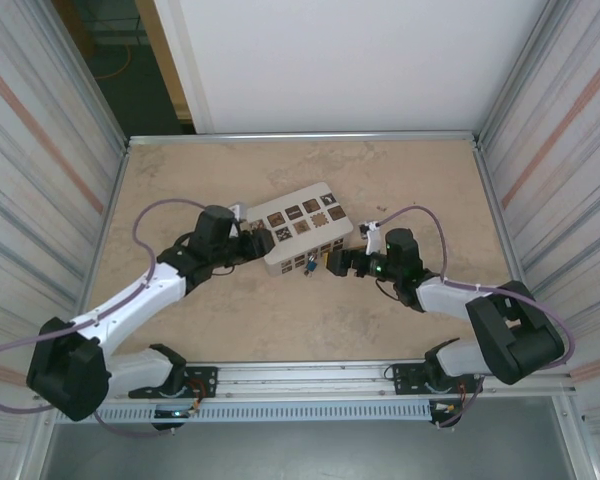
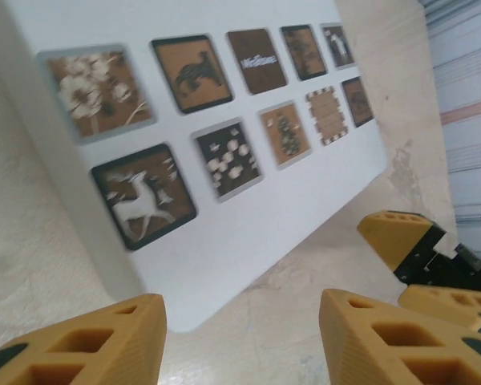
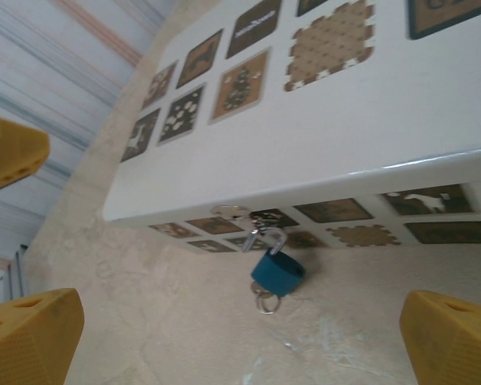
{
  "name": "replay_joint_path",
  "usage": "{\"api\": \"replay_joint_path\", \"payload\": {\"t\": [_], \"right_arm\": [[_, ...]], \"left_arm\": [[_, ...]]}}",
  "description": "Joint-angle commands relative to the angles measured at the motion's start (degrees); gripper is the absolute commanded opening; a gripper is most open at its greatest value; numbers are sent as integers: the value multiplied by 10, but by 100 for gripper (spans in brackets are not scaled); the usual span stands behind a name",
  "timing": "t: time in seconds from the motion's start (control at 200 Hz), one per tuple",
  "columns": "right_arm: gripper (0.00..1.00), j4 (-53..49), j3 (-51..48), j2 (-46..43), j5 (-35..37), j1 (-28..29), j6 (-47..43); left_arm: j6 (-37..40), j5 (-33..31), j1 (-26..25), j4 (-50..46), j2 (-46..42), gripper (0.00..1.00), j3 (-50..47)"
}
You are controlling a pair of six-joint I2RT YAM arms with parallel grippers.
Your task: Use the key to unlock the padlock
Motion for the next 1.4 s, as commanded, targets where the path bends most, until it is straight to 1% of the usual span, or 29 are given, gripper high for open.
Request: {"api": "replay_joint_path", "payload": {"t": [0.0, 0.17, 0.291, 0.426, 0.671, 0.937, 1.393], "right_arm": [[99, 50, -4, 17, -16, 16, 29], [100, 79, 4, 57, -10, 37, 38], [98, 90, 14, 82, -11, 46, 37], [95, 97, 27, 111, -11, 54, 36], [92, 126, 45, 159, -14, 59, 37], [84, 143, 61, 204, -27, 59, 37], [80, 198, 75, 257, -55, 59, 43]], "left_arm": [[32, 41, 5, -5, 39, 45, 39], [51, 81, 17, 1, 106, 31, 84], [69, 108, 24, -4, 150, 27, 116], [89, 119, 26, -19, 193, 23, 147], [103, 130, 26, -24, 240, 19, 167], [112, 131, 26, -32, 268, 17, 173], [110, 136, 26, -30, 280, 14, 161]]}}
